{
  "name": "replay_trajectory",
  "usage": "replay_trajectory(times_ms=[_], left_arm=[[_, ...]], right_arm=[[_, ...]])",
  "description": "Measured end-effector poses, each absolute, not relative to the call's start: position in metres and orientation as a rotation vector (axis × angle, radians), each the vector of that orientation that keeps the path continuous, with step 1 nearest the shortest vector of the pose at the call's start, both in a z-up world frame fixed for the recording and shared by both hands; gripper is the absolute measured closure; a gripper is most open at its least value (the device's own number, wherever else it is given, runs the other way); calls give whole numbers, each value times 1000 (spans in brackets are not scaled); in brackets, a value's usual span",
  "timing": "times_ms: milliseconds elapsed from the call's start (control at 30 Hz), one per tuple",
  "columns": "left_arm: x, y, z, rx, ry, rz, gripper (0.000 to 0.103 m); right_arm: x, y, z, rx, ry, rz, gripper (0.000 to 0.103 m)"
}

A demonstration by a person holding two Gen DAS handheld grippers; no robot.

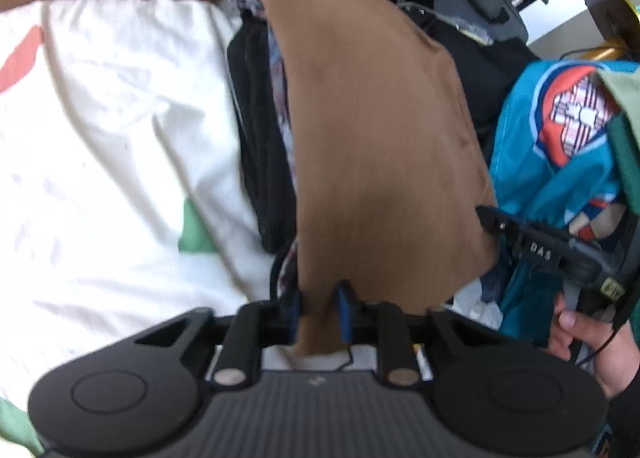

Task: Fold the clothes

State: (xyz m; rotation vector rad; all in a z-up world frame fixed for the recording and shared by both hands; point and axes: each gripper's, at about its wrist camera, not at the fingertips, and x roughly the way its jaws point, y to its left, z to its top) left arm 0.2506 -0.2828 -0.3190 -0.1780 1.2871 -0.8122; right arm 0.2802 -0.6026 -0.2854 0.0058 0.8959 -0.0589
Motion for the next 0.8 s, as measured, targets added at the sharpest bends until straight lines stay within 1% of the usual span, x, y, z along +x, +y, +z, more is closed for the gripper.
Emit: replay_trajectory(times_ms=[33,133,300,500,533,567,600,700,800], left_arm=[[250,-281,-320,-181,1286,-813,95],[248,-278,-316,-169,1275,-821,97],[247,-273,-313,-168,1271,-823,97],[249,-271,-311,-177,1274,-821,97],[249,-271,-311,-179,1275,-820,97],[249,-272,-312,-183,1276,-818,97],[249,-272,-312,-185,1276,-819,97],[248,-269,-312,-185,1275,-826,96],[246,-267,-312,-168,1275,-812,91]], right_arm=[[278,-602,-287,10,902,-59,81],[270,-604,-291,19,920,-58,81],[260,-604,-291,36,949,-71,81],[253,-605,-278,72,924,-89,79],[253,-606,-279,73,924,-93,78],[253,-607,-281,74,926,-97,74],[254,-609,-283,78,930,-102,74],[255,-611,-290,99,947,-109,74],[257,-612,-295,138,975,-114,71]])
